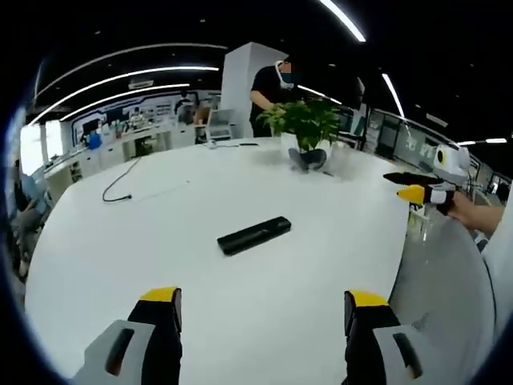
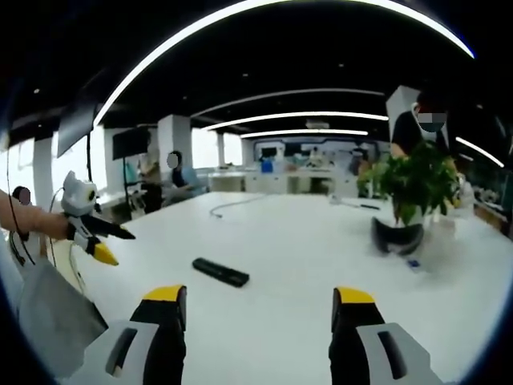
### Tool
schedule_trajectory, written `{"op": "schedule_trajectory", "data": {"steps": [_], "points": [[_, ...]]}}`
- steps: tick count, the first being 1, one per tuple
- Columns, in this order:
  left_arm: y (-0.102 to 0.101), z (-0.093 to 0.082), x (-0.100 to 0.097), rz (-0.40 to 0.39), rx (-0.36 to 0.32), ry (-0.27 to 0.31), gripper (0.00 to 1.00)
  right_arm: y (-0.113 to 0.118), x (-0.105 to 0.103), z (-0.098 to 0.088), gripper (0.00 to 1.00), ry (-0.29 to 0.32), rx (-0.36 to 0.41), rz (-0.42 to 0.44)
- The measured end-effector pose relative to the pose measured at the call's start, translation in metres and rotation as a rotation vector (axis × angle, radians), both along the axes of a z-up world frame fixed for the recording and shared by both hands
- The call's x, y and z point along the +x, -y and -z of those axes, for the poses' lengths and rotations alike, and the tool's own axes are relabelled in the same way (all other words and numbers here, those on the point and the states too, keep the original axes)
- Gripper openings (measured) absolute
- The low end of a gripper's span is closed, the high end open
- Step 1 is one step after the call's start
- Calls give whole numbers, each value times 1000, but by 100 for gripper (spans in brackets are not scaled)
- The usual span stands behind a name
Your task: Press the specified remote control buttons in sequence, fully releasing each button before pressing the next.
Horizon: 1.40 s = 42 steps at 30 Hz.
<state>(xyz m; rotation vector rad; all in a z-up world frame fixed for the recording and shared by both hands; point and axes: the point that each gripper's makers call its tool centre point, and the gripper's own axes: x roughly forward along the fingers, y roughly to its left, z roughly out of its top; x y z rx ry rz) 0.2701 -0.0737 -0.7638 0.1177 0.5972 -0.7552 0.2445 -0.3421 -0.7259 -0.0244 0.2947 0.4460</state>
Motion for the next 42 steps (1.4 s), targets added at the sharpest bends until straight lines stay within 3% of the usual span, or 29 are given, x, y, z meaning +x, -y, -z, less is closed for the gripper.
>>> {"op": "schedule_trajectory", "data": {"steps": [3,10,22,28,42], "points": [[11,-4,10,15,-47,-18,86,0,0,-1,72,1,-3,0],[23,10,18,114,58,-22,85,-2,-1,-2,71,4,-1,-4],[32,17,32,172,97,-48,85,-6,-2,-2,71,6,-24,-28],[28,27,37,271,242,-19,85,-5,-2,-1,70,5,-19,-24],[39,33,58,266,186,-87,84,-1,-1,4,68,-15,-34,-11]]}}
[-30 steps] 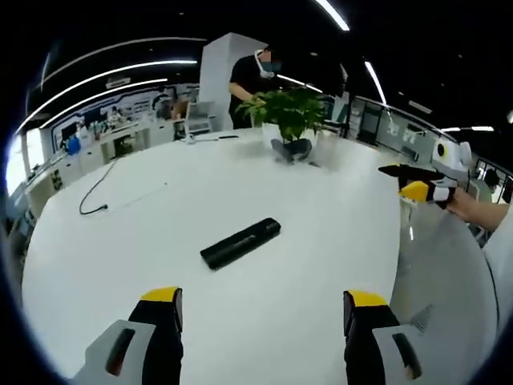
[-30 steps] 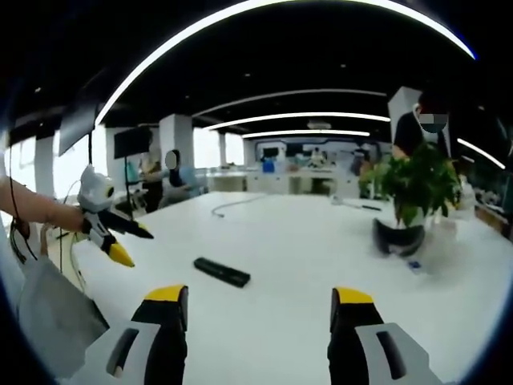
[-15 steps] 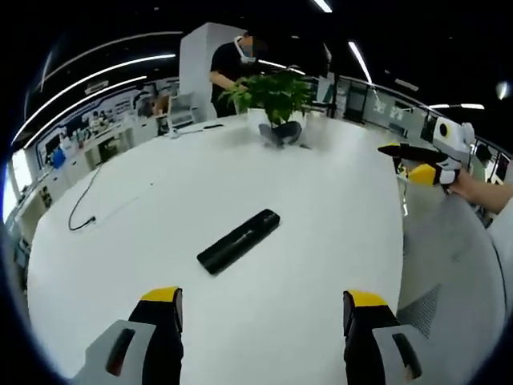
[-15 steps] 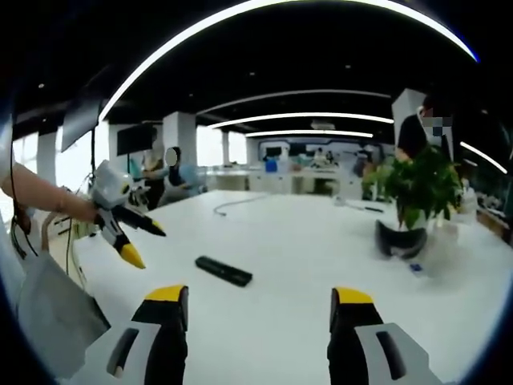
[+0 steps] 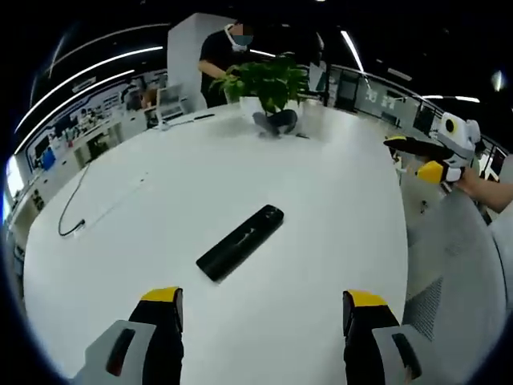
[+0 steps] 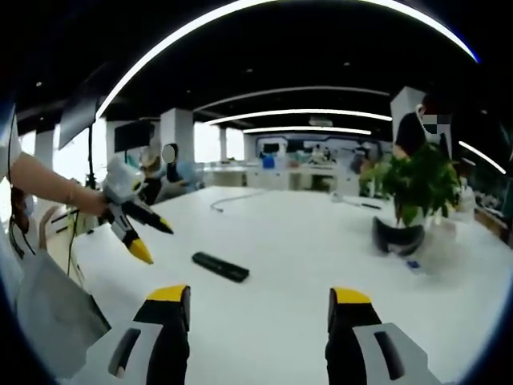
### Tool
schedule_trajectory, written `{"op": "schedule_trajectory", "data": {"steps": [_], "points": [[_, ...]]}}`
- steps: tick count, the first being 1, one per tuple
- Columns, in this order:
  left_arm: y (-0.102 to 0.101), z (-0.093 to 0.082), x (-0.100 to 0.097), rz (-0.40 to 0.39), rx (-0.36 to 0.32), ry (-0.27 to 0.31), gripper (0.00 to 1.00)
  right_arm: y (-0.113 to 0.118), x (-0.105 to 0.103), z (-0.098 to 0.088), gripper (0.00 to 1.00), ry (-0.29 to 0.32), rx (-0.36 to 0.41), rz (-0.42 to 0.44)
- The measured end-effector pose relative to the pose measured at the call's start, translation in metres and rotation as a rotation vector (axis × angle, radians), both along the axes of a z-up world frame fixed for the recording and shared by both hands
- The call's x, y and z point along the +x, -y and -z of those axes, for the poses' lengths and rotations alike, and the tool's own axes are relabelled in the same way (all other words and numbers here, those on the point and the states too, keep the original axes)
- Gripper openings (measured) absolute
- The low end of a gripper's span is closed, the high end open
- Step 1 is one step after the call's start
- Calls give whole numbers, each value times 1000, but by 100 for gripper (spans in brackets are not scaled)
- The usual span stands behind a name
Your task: Press the specified remote control buttons in sequence, fully releasing each button before pressing the next.
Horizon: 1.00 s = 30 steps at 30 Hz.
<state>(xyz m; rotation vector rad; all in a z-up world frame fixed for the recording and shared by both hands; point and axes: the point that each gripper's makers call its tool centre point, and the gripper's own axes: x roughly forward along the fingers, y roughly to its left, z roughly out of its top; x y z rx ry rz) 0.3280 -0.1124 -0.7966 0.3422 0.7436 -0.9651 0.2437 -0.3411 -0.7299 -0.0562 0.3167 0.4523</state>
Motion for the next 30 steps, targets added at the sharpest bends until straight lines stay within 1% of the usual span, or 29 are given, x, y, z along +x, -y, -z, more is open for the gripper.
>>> {"op": "schedule_trajectory", "data": {"steps": [4,5,6,7,10,14,16,19,21,24,30], "points": [[2,2,5,1,6,-7,84,0,0,1,68,-3,2,1],[2,3,6,7,16,-5,84,0,0,1,68,-4,2,0],[-1,6,8,32,54,9,84,0,0,1,68,-4,0,0],[-2,7,8,45,77,15,84,0,0,1,68,-5,-2,0],[0,9,9,71,95,15,84,1,0,2,68,-11,-5,2],[-1,14,17,87,127,6,84,1,0,5,68,-22,-15,5],[0,14,20,85,128,1,84,1,0,6,68,-27,-21,4],[3,14,26,81,119,-7,84,1,0,5,67,-19,-12,4],[5,16,29,87,128,-9,84,1,0,5,67,-23,-10,7],[5,18,33,119,170,3,84,2,0,5,67,-24,-13,7],[9,23,39,178,209,-1,83,2,0,7,67,-33,-20,7]]}}
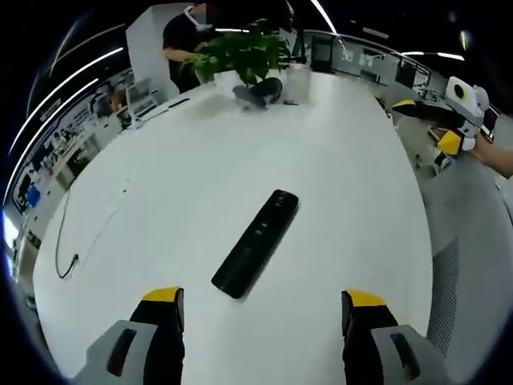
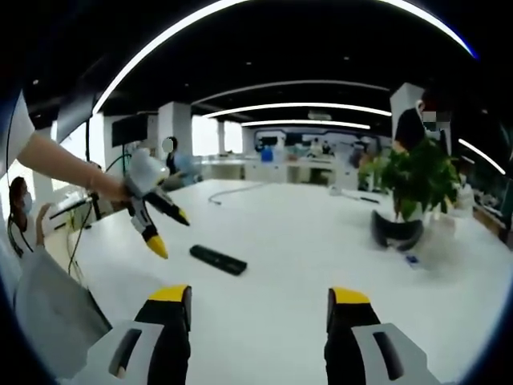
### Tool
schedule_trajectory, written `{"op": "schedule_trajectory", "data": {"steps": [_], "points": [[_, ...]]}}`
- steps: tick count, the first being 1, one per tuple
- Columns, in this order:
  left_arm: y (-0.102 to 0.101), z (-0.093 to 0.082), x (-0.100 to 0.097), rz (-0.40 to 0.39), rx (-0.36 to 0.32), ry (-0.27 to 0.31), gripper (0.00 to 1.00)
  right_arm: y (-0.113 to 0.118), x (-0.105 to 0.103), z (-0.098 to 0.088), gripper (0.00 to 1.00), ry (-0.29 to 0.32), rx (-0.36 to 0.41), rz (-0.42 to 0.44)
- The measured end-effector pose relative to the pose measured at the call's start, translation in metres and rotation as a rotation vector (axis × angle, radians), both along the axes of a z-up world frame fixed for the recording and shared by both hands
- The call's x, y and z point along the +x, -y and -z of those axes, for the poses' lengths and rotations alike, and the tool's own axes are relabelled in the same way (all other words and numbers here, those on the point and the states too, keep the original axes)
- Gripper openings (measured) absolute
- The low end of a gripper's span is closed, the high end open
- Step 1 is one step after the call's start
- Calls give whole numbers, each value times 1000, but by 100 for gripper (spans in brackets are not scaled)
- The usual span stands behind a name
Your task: Press the specified remote control buttons in sequence, fully releasing each button before pressing the next.
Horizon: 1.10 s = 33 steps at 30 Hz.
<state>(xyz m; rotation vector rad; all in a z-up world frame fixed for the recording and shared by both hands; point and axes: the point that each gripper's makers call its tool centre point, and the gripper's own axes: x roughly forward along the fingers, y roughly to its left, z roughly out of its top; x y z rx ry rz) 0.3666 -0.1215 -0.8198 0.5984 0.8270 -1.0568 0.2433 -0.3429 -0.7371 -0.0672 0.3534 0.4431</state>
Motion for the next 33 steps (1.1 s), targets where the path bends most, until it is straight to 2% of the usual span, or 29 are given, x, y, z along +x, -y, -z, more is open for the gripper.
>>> {"op": "schedule_trajectory", "data": {"steps": [6,26,33], "points": [[3,7,4,44,34,-29,78,1,0,1,67,-5,1,4],[20,26,26,160,136,-88,76,0,0,5,56,-31,12,-13],[23,33,33,177,196,-107,74,1,0,9,52,-47,-2,-20]]}}
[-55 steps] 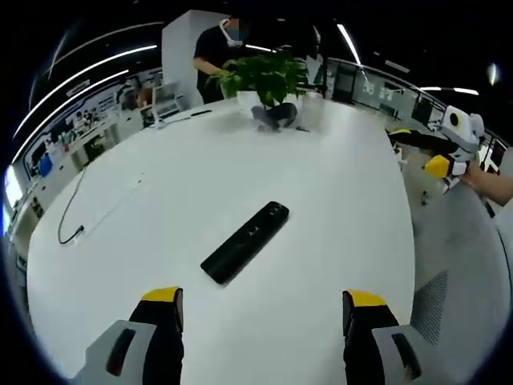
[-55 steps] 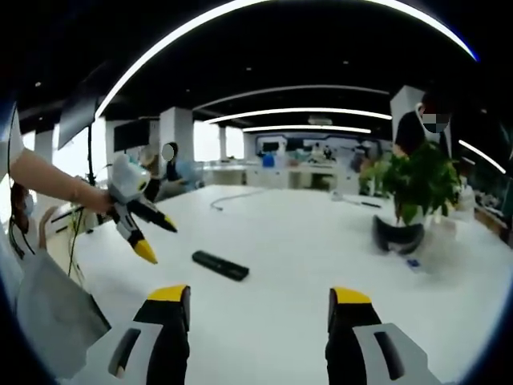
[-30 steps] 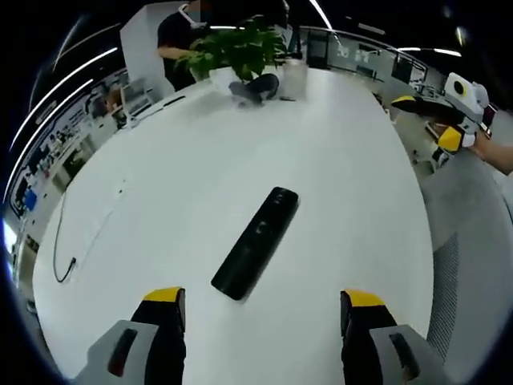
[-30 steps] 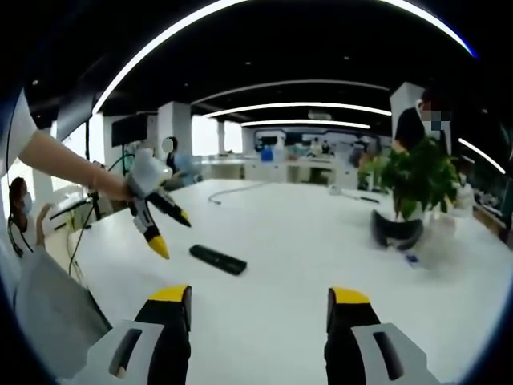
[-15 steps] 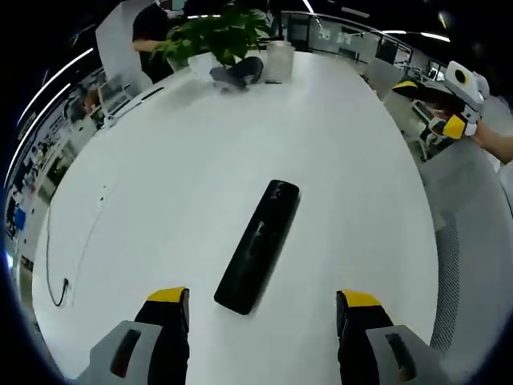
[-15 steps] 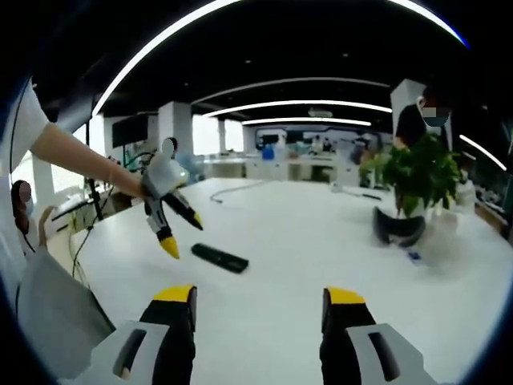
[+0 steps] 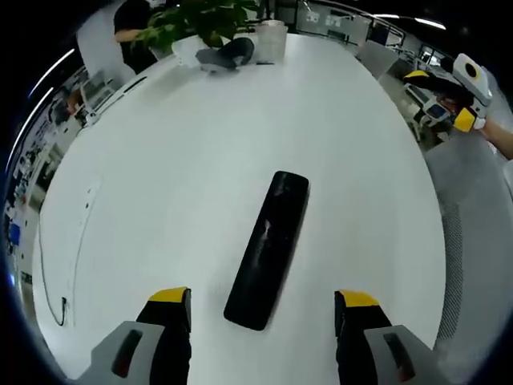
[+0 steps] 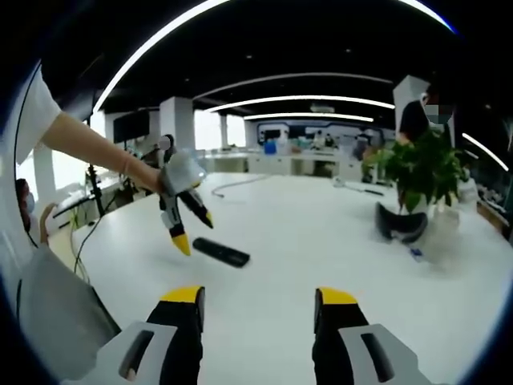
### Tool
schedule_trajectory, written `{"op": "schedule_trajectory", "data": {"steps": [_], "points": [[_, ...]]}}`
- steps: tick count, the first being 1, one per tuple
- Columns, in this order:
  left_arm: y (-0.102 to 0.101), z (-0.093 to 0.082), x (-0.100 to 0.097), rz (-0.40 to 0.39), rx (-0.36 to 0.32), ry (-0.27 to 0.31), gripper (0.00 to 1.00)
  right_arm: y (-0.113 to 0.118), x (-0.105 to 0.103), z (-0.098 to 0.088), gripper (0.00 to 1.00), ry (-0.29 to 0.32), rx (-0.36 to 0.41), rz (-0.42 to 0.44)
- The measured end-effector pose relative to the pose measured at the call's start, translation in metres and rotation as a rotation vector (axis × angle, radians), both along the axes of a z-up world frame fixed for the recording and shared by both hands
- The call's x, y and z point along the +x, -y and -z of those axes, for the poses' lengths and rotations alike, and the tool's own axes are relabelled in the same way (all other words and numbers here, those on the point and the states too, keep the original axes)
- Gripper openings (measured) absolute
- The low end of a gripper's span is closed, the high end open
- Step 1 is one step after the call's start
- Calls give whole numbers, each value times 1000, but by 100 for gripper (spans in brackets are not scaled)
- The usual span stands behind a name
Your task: Press the specified remote control buttons in sequence, fully releasing each button before pressing the next.
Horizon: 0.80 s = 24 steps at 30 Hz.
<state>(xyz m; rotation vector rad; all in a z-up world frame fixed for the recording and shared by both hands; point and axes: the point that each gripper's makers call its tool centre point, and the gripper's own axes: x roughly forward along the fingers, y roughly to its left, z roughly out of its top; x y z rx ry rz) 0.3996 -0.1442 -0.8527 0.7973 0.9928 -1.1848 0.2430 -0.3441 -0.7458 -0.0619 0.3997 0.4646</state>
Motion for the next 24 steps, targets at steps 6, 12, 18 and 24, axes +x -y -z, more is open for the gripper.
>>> {"op": "schedule_trajectory", "data": {"steps": [6,12,18,24], "points": [[3,6,1,37,42,-25,71,0,-1,2,50,-11,-3,-5],[7,10,2,23,65,-66,61,-2,-2,2,45,-9,-16,-21],[10,15,-5,73,85,-66,55,-2,-2,3,44,-13,-22,-20],[6,15,-2,153,119,-12,37,-1,-3,4,44,-15,-30,-16]]}}
